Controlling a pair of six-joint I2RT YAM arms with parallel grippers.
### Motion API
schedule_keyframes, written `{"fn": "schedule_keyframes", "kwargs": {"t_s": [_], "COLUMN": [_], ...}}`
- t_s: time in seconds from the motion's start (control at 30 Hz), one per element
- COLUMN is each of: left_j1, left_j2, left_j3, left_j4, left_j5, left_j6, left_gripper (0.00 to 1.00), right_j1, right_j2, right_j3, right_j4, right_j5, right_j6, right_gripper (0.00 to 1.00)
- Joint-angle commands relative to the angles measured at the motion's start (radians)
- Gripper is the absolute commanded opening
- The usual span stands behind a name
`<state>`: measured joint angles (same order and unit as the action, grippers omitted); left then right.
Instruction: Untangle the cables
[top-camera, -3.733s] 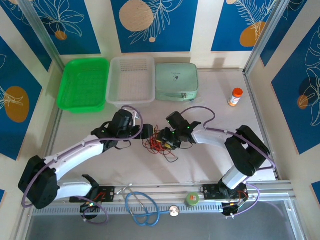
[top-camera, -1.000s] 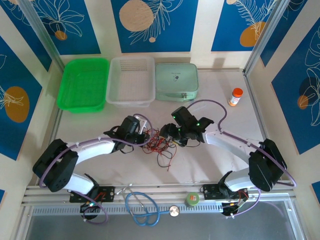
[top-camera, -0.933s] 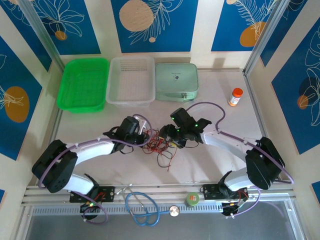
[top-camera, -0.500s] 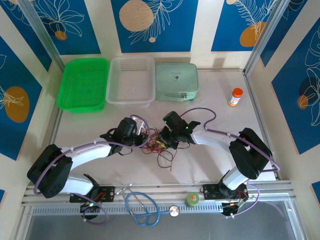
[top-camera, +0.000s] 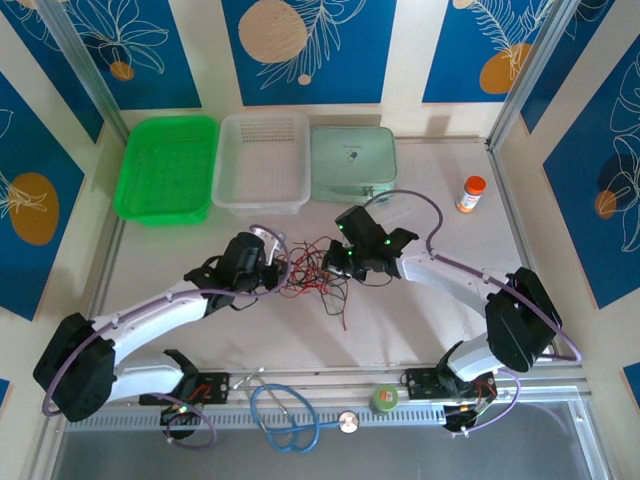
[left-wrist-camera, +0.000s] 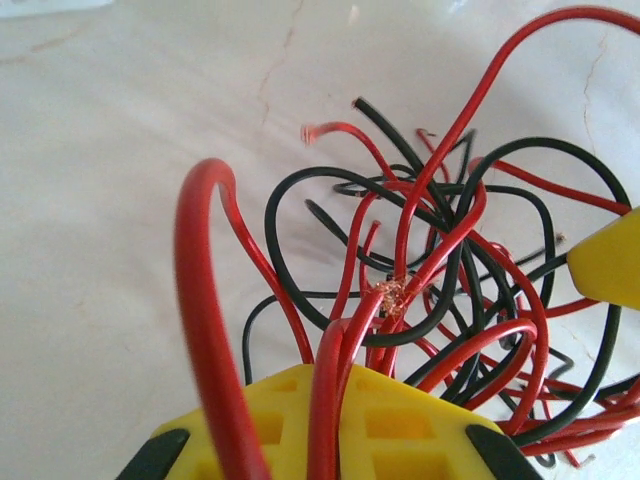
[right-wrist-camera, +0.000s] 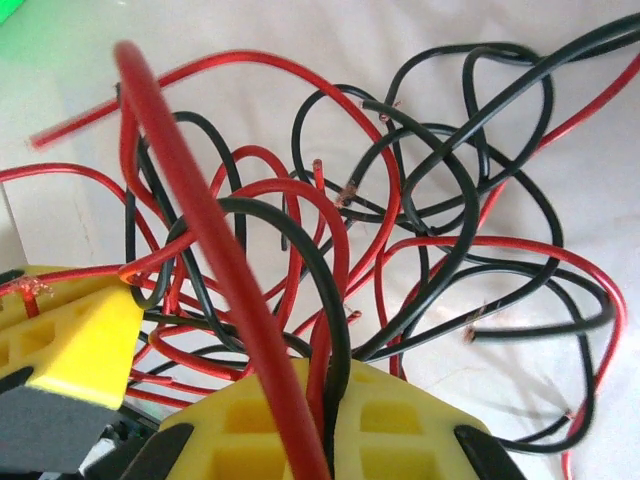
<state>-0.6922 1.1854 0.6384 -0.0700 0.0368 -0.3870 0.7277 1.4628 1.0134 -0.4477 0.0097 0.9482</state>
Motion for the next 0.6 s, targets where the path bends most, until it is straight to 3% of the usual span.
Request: {"fn": "schedule_keyframes", "kwargs": {"t_s": [0.0,0.13,0.33,0.47,0.57], "left_j1": [0.001,0.004,0.014,0.018,0.019], "left_j2": [-0.012,-0.001,-0.007,0.006,0.019], "left_j3": [0.015,0.015,0.011,0.009,0.004], "left_j4": [-0.095,-0.116,-0.143,-0.129,-0.085], "left_j5": [-0.077,-0.096,-0.135,-0.116,-0.036], "left_j6": [0.032,0.041,0.050,0.042,0.040], "left_gripper": [0.00,0.00,0.00,0.11,0.19], "right_j1": [-0.022,-0.015,-0.021,-0.020,-0.005], "right_j2": [0.045,0.077,0.048,0.041,0.040], "right_j3": [0.048,0.070,0.047,0.025,-0.010], "right_j4": [-0.132,-0.194,-0.208,-0.188,-0.122], "right_j5": [-0.003,0.063,0.184,0.222,0.218], "right_j6": [-0.345,-0.482,-0.519,-0.488,-0.443], "right_gripper": [0.00,0.00,0.00,0.00,0.00]}}
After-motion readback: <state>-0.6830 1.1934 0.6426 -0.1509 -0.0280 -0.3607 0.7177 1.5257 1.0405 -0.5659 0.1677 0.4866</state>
